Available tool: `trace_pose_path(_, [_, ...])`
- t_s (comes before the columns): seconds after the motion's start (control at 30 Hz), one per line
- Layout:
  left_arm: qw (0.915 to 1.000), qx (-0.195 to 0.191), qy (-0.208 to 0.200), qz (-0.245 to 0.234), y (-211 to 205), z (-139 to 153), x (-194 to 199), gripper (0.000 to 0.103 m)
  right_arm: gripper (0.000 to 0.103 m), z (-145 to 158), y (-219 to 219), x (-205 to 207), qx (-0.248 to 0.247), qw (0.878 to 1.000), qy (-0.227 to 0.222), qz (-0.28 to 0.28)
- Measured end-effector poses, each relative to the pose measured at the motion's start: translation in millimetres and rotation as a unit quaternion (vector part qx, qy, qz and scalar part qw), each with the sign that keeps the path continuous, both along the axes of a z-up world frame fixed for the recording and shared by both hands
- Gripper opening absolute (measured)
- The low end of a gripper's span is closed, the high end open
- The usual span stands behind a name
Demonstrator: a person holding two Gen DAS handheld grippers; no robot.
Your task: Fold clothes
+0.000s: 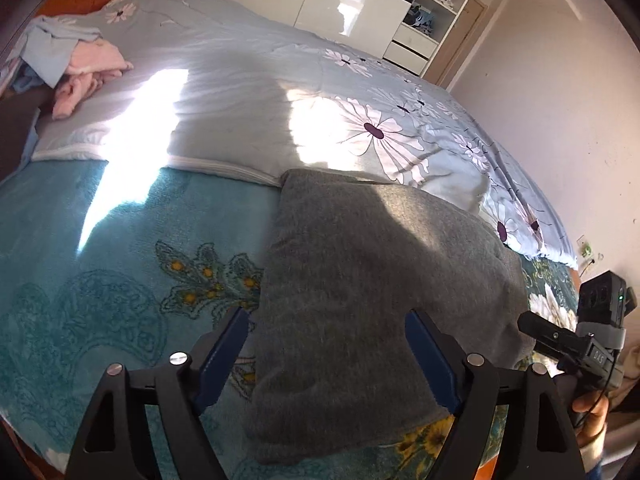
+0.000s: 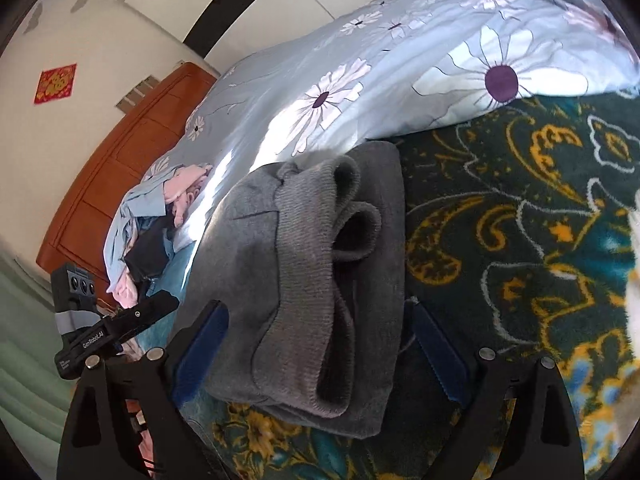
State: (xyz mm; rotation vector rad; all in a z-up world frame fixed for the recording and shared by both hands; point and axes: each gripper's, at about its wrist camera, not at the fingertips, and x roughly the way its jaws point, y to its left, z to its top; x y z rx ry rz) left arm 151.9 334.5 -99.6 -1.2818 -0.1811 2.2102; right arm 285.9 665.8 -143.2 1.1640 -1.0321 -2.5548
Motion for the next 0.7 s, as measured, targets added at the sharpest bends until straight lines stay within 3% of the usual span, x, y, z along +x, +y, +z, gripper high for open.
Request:
trace_pose_path(0.13, [0.9991,0.028,-0.031,0.008,-9.4,-16.3,-23.8,0.084,0.094,-3.1,2.6,-7.7,-0.013,1.0,0.005,-0.007])
trace_pose_path(0.3, [0.9917,0.083,-0.09,-0.037,-5.4,-33.8,-38.4,0.084,0.094,-3.3,2.2,-16.2,-0.01,1.0,0.001,-0.002])
trace_pose_path(0.5, [0.9874,0.104,-0.098,-0.067,8.7,-36.7,-43.4,0.083,0.094,-3.8,-2.7,-23.1,-0.019,1.0,0.003,-0.002])
trace_pose_path(0.57, [0.9863,0.107,-0.105,-0.068,8.8,-36.6,-45.9,0.081,0.085,-4.3,-2.6,-24.3,-0.021,1.0,0.001,-0.004])
trace_pose_path(0.63, [0.9864,0.107,-0.104,-0.069,7.5,-34.6,-47.0,0.069,0.066,-5.9,0.6,-24.0,-0.026,1.0,-0.005,-0.009])
trace_pose_path(0.7, [0.9865,0.108,-0.102,-0.068,5.8,-33.6,-47.6,0.054,0.056,-7.9,2.6,-23.4,-0.033,0.999,-0.007,-0.007])
